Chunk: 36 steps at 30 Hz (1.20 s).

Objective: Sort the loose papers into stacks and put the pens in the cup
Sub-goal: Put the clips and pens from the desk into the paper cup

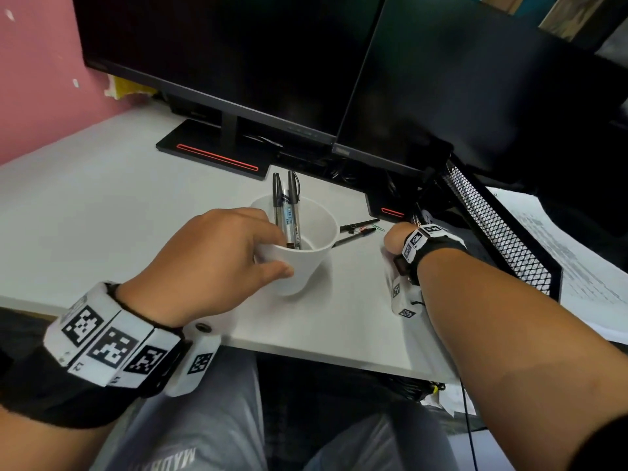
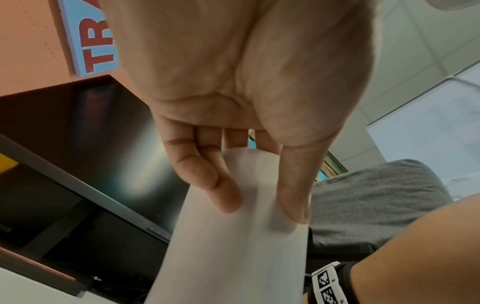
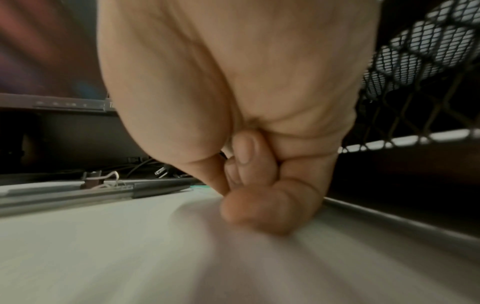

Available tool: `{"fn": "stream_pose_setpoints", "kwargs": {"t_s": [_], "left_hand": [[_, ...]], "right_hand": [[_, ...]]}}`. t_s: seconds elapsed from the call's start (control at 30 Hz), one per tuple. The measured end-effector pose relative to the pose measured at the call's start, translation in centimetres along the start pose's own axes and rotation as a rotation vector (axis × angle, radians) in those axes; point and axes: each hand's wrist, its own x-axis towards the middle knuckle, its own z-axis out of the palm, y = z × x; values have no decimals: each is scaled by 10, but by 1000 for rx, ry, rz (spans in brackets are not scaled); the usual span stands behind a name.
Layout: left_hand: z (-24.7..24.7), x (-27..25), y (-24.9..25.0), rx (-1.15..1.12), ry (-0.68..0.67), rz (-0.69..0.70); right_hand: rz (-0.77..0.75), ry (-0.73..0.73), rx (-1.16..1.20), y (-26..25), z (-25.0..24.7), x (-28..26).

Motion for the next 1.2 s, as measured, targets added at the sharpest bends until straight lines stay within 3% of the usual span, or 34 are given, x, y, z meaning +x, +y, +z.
{"fn": "stream_pose_setpoints", "kwargs": {"t_s": [0.07, 0.17, 0.27, 0.4, 0.47, 0.57, 0.67, 0.77, 0.93, 1.07, 1.2], "left_hand": [[2, 0, 0, -9, 0, -3], [3, 1, 0, -11, -1, -6], [4, 0, 2, 0, -9, 1], [5, -3, 8, -14, -25, 3], [6, -4, 11, -22, -35, 6], [9, -4, 13, 11, -61, 14], [12, -5, 15, 38, -86, 11], [14, -5, 18, 69, -116, 8], [17, -6, 22, 84, -153, 9], [17, -6, 22, 110, -170, 15], [16, -5, 21, 109, -164, 18]], "right_hand": [[-21, -17, -3, -1, -5, -15], [-90, 75, -123, 5, -8, -22], [-41, 111, -223, 9, -13, -28], [-138, 85, -160, 17, -5, -35], [-152, -17, -161, 20, -1, -41], [-172, -159, 37, 21, -6, -59], [-224, -197, 508, 19, -20, -82], [-407, -207, 819, 8, -48, -113], [-754, -173, 565, -14, -92, -166], [-794, -308, 447, -22, -102, -189], [-753, -343, 693, -15, -106, -181]]}}
